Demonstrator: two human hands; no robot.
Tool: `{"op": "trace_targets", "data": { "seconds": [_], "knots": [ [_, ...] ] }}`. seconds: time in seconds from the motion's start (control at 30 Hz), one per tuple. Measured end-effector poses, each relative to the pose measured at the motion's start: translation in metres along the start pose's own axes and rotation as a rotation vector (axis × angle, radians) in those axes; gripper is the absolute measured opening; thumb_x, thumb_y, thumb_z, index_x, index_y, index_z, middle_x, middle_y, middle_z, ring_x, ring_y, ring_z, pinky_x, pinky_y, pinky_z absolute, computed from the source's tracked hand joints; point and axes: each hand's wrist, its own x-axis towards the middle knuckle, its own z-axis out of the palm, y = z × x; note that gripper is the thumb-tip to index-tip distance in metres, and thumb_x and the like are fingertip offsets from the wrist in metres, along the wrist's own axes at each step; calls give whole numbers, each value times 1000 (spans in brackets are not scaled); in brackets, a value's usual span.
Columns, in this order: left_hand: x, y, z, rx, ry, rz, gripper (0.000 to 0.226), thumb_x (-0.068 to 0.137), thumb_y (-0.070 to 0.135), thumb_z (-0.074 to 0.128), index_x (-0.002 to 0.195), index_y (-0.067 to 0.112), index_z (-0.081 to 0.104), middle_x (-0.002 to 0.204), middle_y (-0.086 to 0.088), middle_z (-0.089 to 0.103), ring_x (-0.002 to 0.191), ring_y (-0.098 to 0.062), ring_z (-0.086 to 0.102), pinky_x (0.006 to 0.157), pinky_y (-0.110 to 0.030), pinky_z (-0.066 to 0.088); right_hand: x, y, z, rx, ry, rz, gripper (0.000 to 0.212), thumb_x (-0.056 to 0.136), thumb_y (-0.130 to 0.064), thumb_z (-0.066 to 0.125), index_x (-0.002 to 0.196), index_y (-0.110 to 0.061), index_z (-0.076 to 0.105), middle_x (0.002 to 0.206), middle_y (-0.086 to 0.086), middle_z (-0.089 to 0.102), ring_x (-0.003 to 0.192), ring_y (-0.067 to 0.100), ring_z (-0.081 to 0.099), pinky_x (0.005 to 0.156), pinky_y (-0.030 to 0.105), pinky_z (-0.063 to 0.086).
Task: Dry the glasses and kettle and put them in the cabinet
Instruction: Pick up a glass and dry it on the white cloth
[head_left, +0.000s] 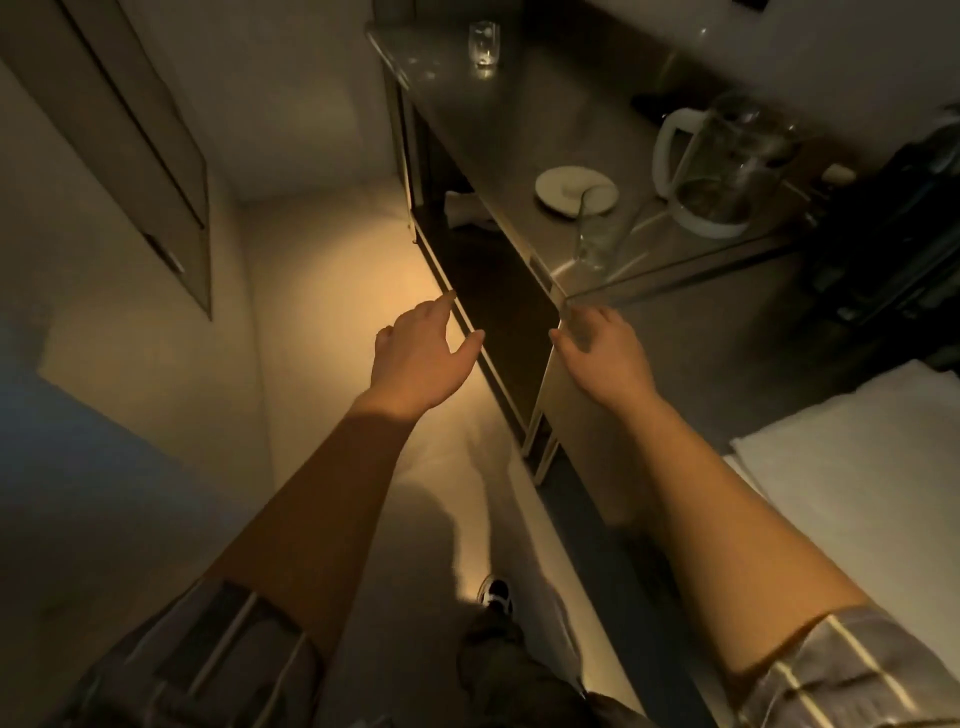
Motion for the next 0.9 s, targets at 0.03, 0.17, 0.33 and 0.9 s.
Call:
{"op": "trace_targets", "data": {
  "seconds": [0.03,0.17,0.33,0.9],
  "knots": [
    [16,6,2,-15,-3,7,63,94,56,41,149,27,28,153,1,35,139,-24,35,113,-46,27,14,2,-4,3,8,4,50,94,-42,49,136,-16,47,142,11,43,130,29,41,104,46,38],
    [75,32,5,-48,-12,55,65,94,56,43,149,26,27,153,1,35,140,-24,34,114,-46,29,63,14,-24,84,61,59,50,93,-38,54,137,-17,47,144,11,41,128,29,42,104,43,39],
    [129,62,13,-67,-33,137,66,92,53,48,148,23,29,149,-2,41,135,-26,40,110,-50,33,100,38,-41,79,144,129,47,92,-30,57,134,-10,51,141,13,44,128,29,41,102,36,34],
    [275,119,49,-153,-216,548,74,90,56,51,150,23,25,152,-5,35,139,-25,33,112,-51,29,163,77,-43,60,332,498,54,93,-40,52,142,-19,41,146,6,39,132,23,38,106,41,37]
  ]
}}
